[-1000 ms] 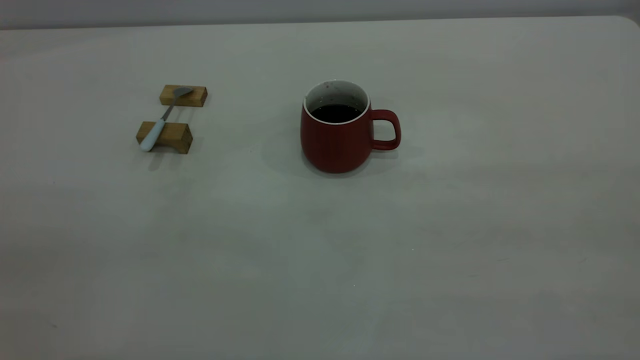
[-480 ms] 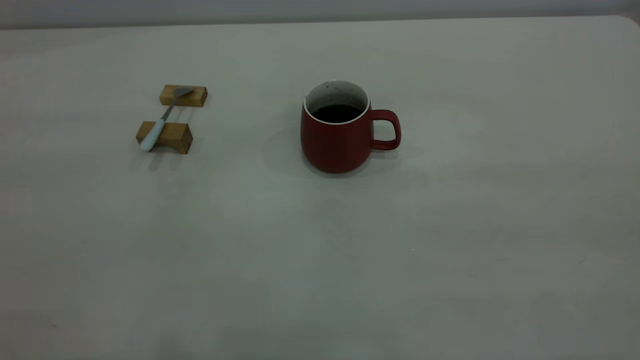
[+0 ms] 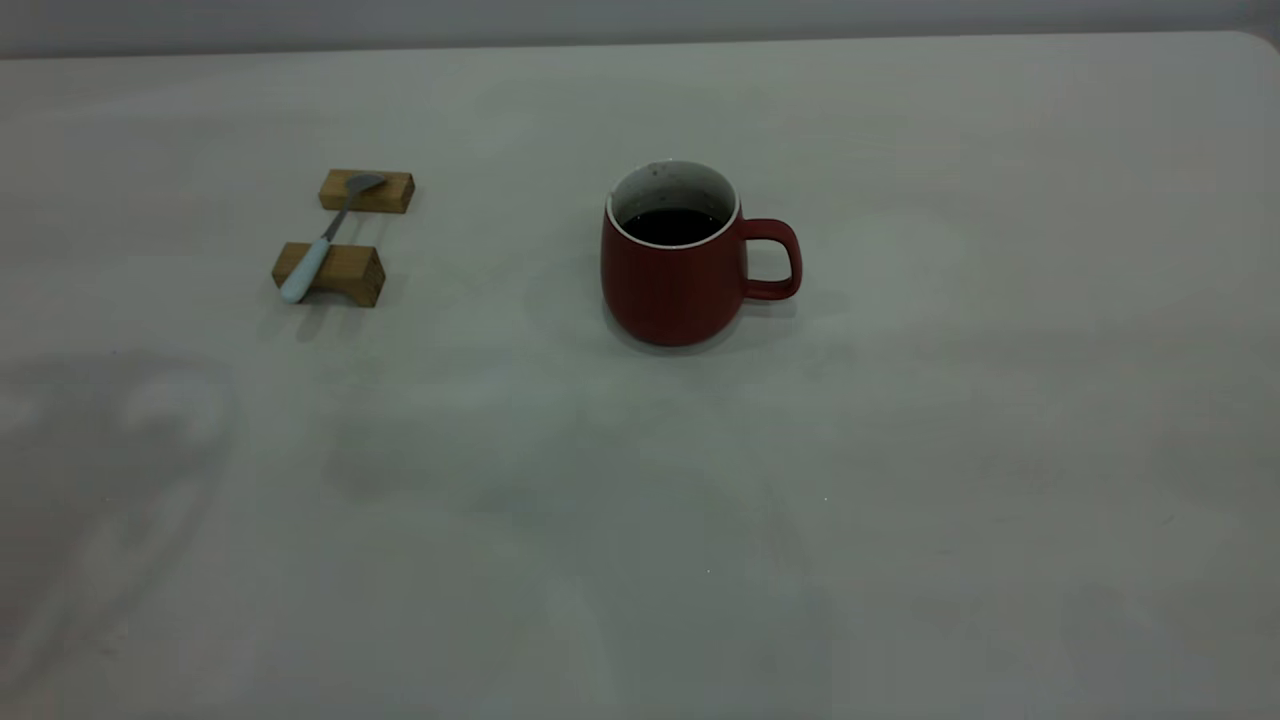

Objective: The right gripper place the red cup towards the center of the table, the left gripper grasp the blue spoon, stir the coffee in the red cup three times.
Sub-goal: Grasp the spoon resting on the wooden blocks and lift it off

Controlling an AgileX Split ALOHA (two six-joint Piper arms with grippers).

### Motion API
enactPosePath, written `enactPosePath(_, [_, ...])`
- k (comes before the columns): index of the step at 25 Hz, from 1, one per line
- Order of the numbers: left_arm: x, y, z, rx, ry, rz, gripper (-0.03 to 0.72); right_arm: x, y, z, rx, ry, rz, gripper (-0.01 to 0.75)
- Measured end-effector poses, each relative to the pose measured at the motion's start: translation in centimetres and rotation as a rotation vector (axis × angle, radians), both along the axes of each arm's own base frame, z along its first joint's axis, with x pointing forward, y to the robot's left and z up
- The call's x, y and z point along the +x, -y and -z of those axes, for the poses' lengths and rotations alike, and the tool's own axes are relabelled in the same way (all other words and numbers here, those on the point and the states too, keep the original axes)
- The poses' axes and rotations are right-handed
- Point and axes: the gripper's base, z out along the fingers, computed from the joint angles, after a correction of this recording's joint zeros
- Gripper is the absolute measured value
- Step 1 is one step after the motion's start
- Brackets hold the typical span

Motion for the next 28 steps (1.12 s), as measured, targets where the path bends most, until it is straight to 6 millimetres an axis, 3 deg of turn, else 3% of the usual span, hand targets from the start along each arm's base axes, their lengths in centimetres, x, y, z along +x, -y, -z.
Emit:
enactPosePath(6, [5.9, 2.9, 5.6, 0.002, -0.076, 0.078, 0.626, 0.0, 0.0, 0.0, 0.000, 0.000, 0.000, 0.234])
enactPosePath(10, [8.1, 4.2, 8.7, 0.002, -0.102, 0.105, 0.622, 0.0, 0.0, 0.0, 0.000, 0.000, 0.000, 0.236])
enactPosePath(21, [9.3, 4.5, 15.3, -0.005, -0.148, 0.115, 0.600, 0.0, 0.0, 0.0, 0.000, 0.000, 0.003, 0.236])
enactPosePath(28, [10.2, 4.9, 17.7, -0.007, -0.151, 0.123, 0.590, 0.0, 0.0, 0.0, 0.000, 0.000, 0.003, 0.236])
